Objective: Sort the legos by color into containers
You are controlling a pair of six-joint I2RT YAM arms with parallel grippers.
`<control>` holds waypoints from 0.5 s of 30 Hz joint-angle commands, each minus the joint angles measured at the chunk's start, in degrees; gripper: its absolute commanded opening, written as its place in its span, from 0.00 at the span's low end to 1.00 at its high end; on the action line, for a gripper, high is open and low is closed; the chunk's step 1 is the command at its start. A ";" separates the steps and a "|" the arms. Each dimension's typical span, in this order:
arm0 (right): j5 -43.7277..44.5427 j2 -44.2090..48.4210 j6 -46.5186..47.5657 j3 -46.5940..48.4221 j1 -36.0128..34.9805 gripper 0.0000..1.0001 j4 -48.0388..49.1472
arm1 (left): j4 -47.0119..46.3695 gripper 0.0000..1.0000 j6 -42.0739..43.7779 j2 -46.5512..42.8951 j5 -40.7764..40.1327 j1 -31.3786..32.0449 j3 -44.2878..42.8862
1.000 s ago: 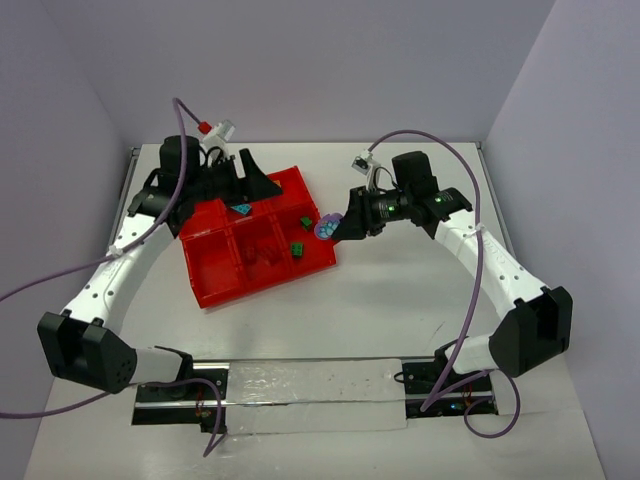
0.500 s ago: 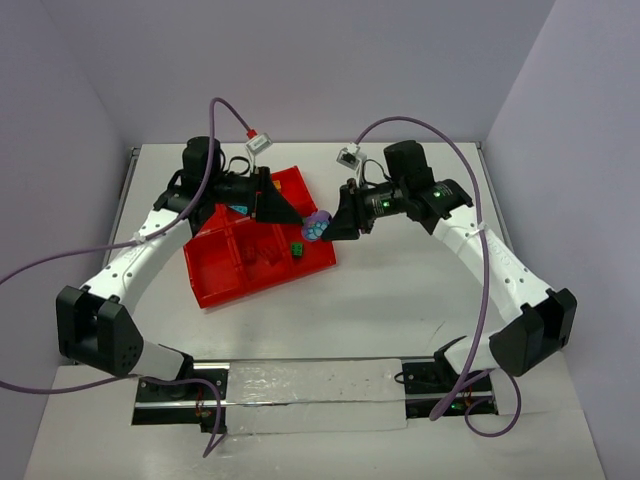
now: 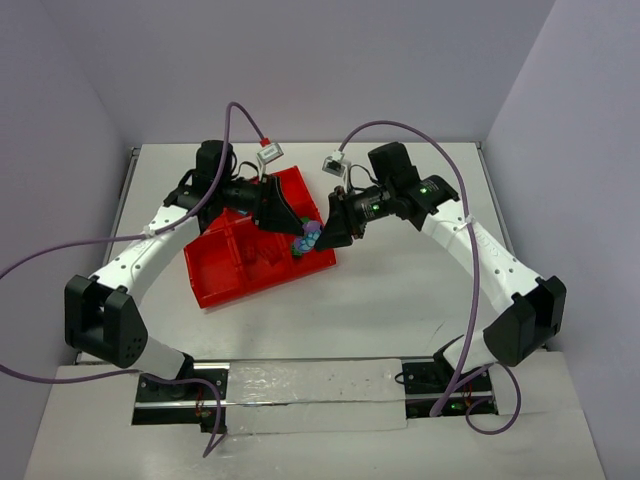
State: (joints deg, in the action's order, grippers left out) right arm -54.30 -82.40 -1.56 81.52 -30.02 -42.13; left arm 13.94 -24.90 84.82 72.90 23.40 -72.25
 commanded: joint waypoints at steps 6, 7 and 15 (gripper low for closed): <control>-0.89 -0.40 0.84 3.56 -0.39 0.01 -0.03 | 1.68 0.75 4.88 0.69 6.71 0.95 -1.77; -0.84 -0.45 0.75 3.56 -0.39 0.01 0.10 | 1.59 0.73 4.97 0.65 7.07 0.95 -1.86; -0.72 -0.57 0.24 3.47 -0.47 0.00 0.65 | 1.35 0.51 4.86 0.34 7.71 1.39 -1.93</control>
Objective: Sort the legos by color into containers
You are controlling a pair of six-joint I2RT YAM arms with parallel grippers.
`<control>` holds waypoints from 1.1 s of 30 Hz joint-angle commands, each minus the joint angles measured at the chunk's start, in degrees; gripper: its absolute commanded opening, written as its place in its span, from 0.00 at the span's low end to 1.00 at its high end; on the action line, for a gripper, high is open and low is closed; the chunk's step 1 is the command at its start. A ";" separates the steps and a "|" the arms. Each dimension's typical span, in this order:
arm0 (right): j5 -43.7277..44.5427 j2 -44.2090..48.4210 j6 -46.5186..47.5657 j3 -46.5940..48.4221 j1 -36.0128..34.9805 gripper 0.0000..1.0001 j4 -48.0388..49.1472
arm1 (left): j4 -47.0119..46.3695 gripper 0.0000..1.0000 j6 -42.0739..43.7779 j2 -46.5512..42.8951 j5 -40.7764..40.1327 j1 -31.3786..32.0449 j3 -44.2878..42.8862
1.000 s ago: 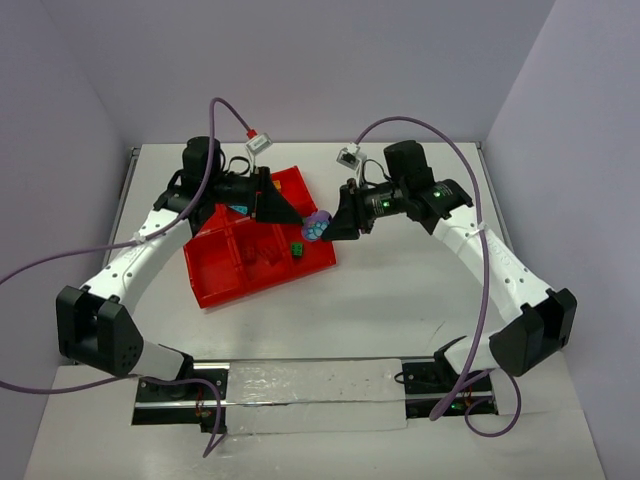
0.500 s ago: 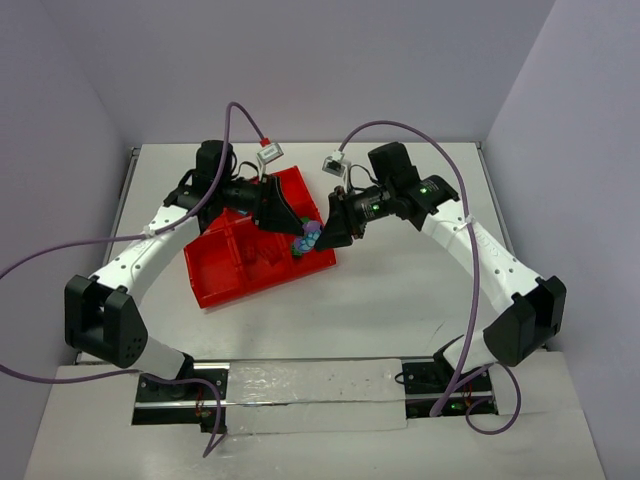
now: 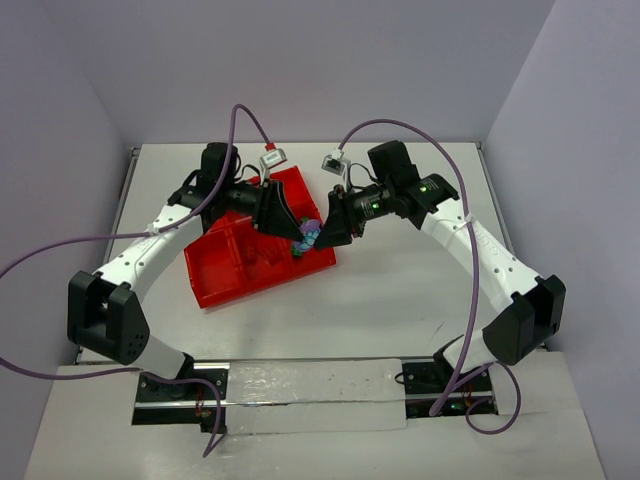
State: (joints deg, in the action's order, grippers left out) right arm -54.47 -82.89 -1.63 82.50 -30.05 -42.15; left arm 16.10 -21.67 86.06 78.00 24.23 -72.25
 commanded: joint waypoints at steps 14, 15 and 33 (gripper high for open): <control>-0.33 0.14 -0.35 2.53 -0.58 0.01 1.32 | -5.50 0.60 -2.32 -0.64 2.21 2.17 -1.93; -0.28 0.18 -0.39 2.57 -0.62 0.01 1.37 | -5.66 0.59 -2.43 -0.54 2.14 2.33 -1.93; 2.36 1.29 -1.70 0.85 -0.08 0.61 2.43 | -3.83 0.00 -1.18 -1.94 0.23 2.73 -2.37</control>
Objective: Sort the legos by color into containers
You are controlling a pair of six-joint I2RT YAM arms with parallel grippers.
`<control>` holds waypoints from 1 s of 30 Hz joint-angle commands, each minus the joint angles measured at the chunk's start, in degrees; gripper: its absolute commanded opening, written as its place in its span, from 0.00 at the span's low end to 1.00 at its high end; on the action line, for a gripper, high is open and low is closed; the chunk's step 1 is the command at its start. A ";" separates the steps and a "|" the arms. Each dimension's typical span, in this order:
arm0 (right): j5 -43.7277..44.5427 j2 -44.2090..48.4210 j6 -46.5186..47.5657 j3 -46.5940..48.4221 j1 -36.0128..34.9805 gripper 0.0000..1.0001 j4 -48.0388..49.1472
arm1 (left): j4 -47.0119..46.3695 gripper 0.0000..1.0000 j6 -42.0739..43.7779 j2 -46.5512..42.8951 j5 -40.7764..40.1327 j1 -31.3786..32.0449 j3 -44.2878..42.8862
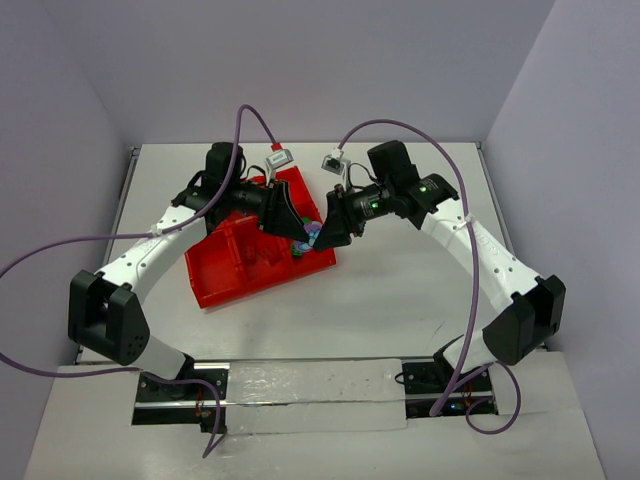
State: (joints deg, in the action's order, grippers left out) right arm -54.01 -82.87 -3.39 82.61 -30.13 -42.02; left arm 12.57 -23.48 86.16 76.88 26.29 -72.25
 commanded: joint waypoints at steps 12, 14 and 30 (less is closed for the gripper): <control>-1.34 2.78 -0.91 -3.85 1.32 0.67 5.52 | -2.44 0.00 -1.42 -2.69 1.52 -0.72 -2.78; -1.78 3.05 -1.08 -4.57 1.64 0.70 6.08 | -3.14 0.00 -1.99 -2.87 1.56 -1.05 -2.72; -5.24 4.13 -4.16 -7.03 2.62 0.14 11.79 | -5.01 0.00 -3.50 -3.28 1.86 -1.68 -2.02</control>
State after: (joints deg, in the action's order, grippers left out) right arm -59.68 -80.66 -7.74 76.42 -27.97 -33.54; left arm 9.63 -25.85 85.55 76.49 24.86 -72.25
